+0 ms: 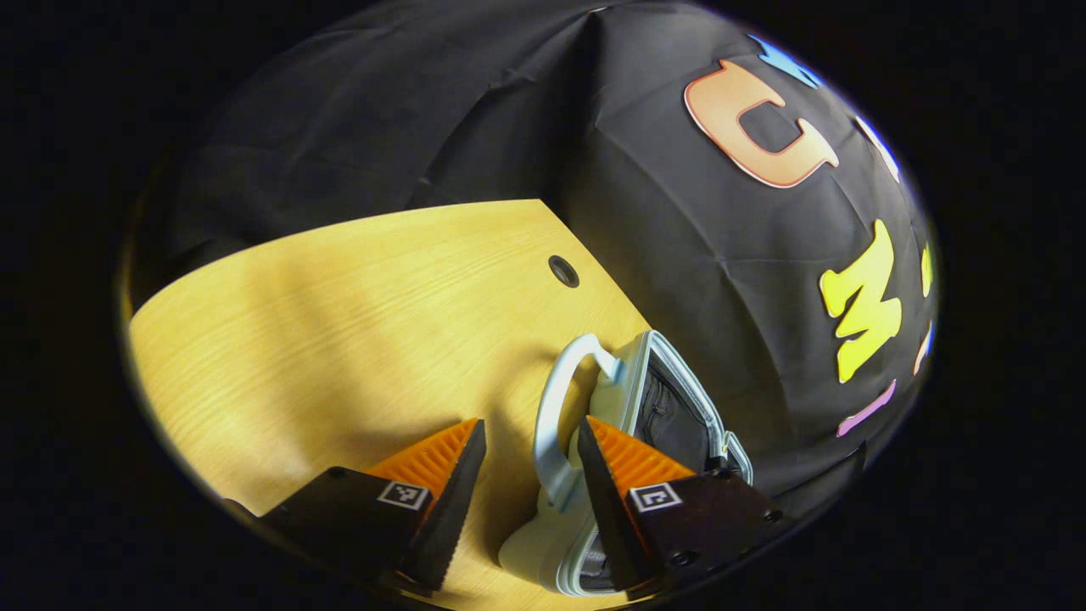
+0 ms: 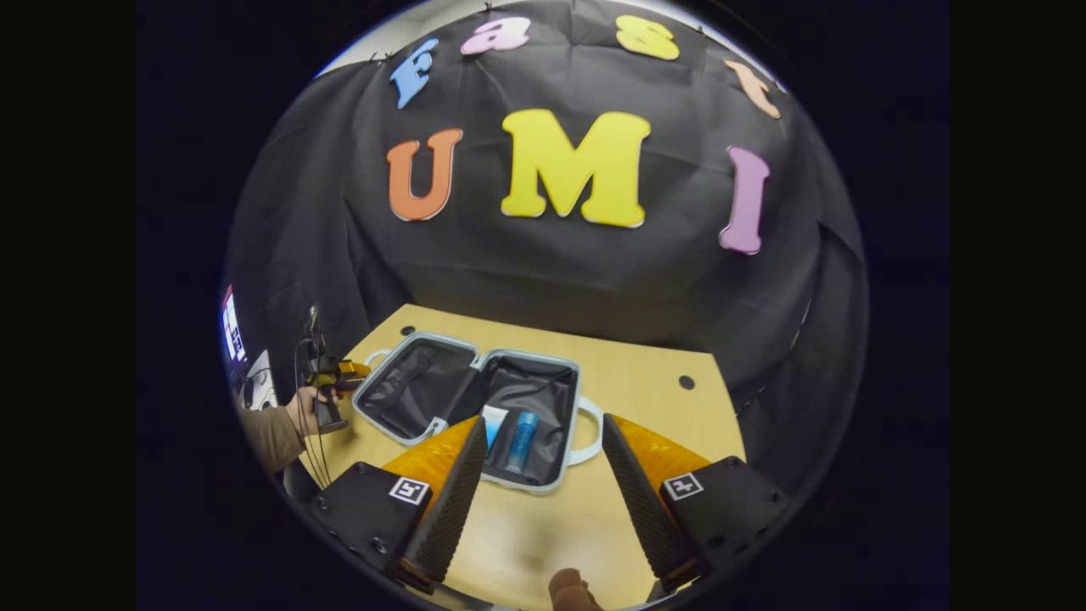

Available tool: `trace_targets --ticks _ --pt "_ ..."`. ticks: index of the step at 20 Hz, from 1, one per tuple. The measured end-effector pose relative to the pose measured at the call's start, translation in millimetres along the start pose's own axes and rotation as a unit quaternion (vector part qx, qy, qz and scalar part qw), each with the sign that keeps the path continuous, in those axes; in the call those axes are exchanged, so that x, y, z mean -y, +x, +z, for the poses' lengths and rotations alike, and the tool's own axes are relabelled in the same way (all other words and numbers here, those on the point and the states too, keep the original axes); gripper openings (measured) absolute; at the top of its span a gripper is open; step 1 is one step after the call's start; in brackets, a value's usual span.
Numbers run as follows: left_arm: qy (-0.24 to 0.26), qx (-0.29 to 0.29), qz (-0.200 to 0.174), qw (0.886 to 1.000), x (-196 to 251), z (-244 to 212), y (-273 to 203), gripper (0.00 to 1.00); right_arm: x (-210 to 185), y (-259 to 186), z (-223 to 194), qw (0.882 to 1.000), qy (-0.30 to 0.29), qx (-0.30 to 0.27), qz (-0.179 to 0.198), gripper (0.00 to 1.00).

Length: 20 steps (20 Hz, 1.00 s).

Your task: First open the suitcase, pack the skin care products into it, and then close the suitcase.

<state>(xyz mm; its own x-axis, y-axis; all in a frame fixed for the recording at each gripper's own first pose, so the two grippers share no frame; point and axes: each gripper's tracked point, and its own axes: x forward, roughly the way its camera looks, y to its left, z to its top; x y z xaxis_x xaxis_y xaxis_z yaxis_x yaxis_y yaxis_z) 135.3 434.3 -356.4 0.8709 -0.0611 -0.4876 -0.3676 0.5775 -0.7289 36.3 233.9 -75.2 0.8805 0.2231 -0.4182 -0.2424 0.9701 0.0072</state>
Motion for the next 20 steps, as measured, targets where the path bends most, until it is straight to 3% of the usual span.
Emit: trace_targets --ticks 1,2,3,4,5,8,10,16,20 --pt "-0.004 -0.001 -0.001 1.000 1 -1 4 0.66 3 -13 2 1.000 0.011 0.007 -0.009 0.81" --pt "-0.006 -0.001 0.004 1.000 -1 -1 9 0.40 3 -24 3 1.000 0.023 0.009 -0.010 0.81" --pt "-0.014 0.000 0.001 1.000 0 -1 10 0.32 5 -31 2 0.999 0.031 0.008 -0.015 0.80" --pt "-0.024 0.001 -0.006 1.000 6 1 12 0.35 10 -37 3 0.999 0.035 0.008 -0.021 0.81" --pt "-0.032 0.002 -0.001 0.999 2 1 12 0.20 13 -41 3 0.999 0.040 0.009 -0.023 0.81" --pt "-0.051 0.008 0.008 0.999 3 3 10 0.16 26 -50 9 0.998 0.047 0.020 -0.036 0.80" --pt "-0.036 0.009 0.020 0.999 6 2 10 0.15 35 -55 12 0.997 0.054 0.027 -0.040 0.81" --pt "0.075 0.058 0.048 0.994 46 33 -22 0.07 76 -73 20 0.992 0.080 0.062 -0.069 0.81" --pt "0.173 0.104 0.060 0.978 101 51 -55 0.06 107 -90 45 0.985 0.079 0.122 -0.089 0.81"
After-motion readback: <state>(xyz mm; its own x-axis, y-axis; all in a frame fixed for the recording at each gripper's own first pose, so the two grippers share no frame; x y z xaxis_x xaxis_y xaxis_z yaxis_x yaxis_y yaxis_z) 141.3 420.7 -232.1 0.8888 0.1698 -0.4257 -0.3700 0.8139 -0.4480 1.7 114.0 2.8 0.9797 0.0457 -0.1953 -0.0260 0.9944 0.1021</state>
